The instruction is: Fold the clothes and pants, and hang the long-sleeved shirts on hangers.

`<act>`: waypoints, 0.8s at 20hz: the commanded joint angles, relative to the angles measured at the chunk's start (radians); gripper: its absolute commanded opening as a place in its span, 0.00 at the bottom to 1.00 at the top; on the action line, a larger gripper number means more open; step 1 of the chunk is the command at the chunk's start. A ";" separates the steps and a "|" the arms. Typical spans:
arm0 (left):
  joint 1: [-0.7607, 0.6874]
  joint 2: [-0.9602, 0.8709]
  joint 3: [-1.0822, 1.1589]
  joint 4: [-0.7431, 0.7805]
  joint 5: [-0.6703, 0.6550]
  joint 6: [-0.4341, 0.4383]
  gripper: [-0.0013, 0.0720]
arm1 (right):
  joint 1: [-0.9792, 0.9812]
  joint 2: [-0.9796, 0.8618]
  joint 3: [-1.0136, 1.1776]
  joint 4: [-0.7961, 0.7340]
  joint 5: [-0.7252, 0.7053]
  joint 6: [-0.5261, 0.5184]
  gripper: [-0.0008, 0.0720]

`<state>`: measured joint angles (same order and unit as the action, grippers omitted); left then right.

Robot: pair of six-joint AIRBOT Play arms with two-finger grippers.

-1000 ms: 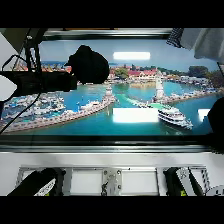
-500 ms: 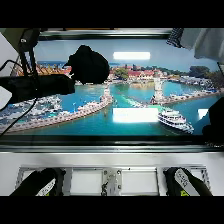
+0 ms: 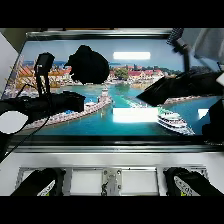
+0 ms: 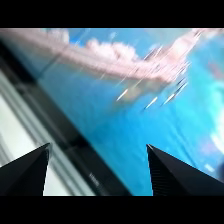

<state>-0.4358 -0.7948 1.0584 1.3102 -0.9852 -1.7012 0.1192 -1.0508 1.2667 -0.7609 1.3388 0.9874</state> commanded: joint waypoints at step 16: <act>-0.014 0.007 -0.016 -0.002 0.018 0.000 0.04 | 0.108 -0.031 -0.097 -0.047 0.004 -0.005 0.03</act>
<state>-0.4488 -0.7883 1.0431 1.3083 -0.9680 -1.7016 0.2264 -1.0809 1.1702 -0.8089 1.3430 0.9825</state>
